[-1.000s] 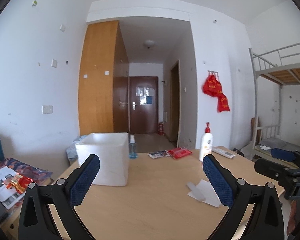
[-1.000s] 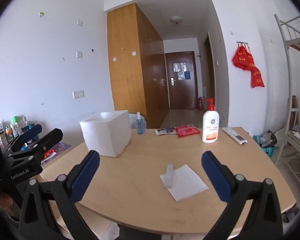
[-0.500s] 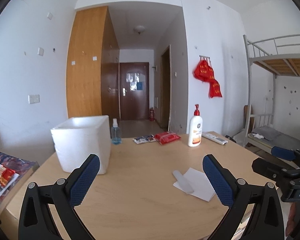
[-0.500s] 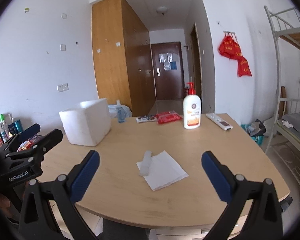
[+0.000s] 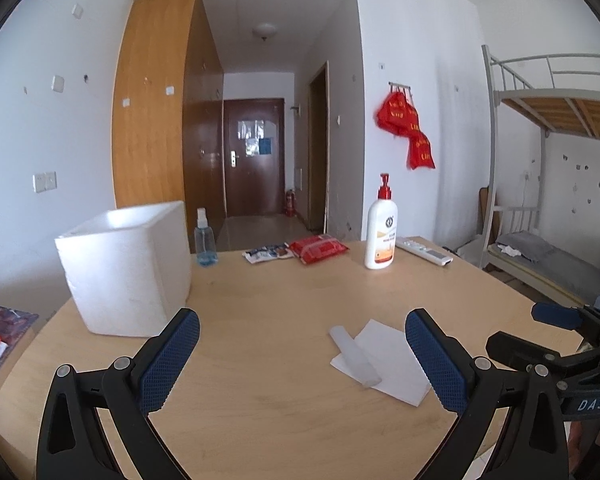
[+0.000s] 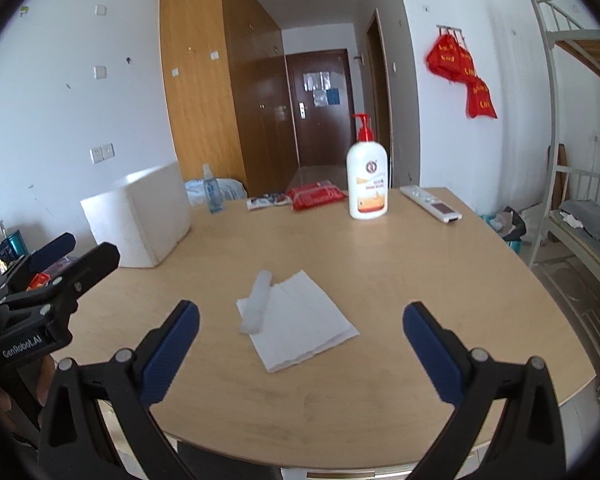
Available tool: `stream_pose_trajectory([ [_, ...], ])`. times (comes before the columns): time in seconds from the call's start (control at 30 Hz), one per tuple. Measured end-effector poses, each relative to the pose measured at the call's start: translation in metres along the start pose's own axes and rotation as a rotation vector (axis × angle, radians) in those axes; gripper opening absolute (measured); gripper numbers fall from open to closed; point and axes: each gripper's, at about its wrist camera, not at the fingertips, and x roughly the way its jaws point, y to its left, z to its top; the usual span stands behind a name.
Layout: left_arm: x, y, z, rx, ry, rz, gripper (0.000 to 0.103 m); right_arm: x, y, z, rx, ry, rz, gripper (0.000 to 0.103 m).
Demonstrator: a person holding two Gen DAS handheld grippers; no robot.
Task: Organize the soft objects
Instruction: 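Withdraw both open tools from the box back toward the white cloth, then lower left tool onto white foam roller and close on it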
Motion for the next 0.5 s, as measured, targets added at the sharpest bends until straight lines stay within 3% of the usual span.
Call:
stream_pose_trajectory([
  [0.5, 0.06, -0.023, -0.007, 0.017, 0.121, -0.075, 0.103, 0.035, -0.02, -0.003, 0.011, 0.098, -0.029, 0.103],
])
